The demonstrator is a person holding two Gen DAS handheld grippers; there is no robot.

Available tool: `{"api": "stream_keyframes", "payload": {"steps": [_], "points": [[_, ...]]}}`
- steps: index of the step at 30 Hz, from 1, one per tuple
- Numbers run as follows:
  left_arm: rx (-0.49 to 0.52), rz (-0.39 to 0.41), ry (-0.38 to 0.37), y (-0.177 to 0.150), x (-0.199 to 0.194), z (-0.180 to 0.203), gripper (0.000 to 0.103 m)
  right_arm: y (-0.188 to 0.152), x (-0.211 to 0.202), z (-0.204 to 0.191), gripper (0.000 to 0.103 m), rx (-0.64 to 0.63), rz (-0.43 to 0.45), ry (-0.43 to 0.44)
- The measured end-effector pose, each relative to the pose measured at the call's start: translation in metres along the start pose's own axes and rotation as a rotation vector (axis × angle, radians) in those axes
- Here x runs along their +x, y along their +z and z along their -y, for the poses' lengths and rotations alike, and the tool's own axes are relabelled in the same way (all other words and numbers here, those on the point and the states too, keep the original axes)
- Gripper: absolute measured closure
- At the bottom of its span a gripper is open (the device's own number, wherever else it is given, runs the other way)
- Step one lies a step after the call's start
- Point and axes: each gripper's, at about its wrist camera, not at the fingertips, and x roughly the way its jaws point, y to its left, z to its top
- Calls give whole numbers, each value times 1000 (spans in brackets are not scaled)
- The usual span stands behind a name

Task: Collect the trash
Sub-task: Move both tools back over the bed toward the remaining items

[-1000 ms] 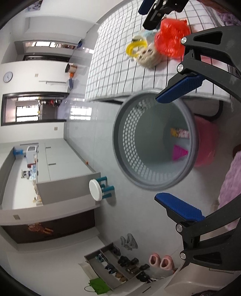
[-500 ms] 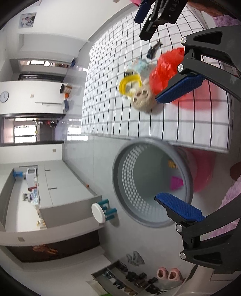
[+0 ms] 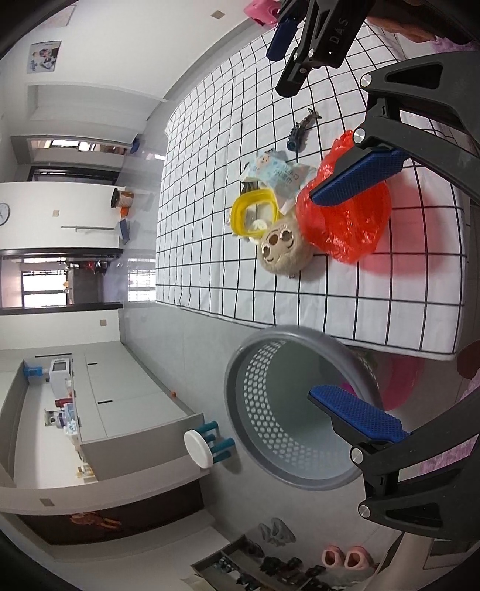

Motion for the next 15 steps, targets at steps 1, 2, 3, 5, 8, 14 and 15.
{"api": "stream_keyframes", "payload": {"steps": [1, 2, 3, 5, 8, 14, 15], "points": [[2, -1, -1, 0, 0, 2, 7, 0, 2, 2, 29, 2, -3, 0], [3, -2, -2, 1, 1, 4, 7, 0, 3, 5, 29, 4, -6, 0], [5, -2, -3, 1, 2, 5, 7, 0, 6, 7, 29, 6, -11, 0], [8, -5, -4, 2, 3, 8, 7, 0, 11, 13, 29, 12, -19, -1], [11, -12, -6, 3, 7, 12, 8, 1, 17, 18, 29, 24, -33, -2], [10, -33, -19, 1, 16, 18, 7, -5, 32, 33, 29, 38, -61, -13], [12, -37, -22, 0, 17, 20, 8, -7, 34, 35, 29, 38, -66, -15]]}}
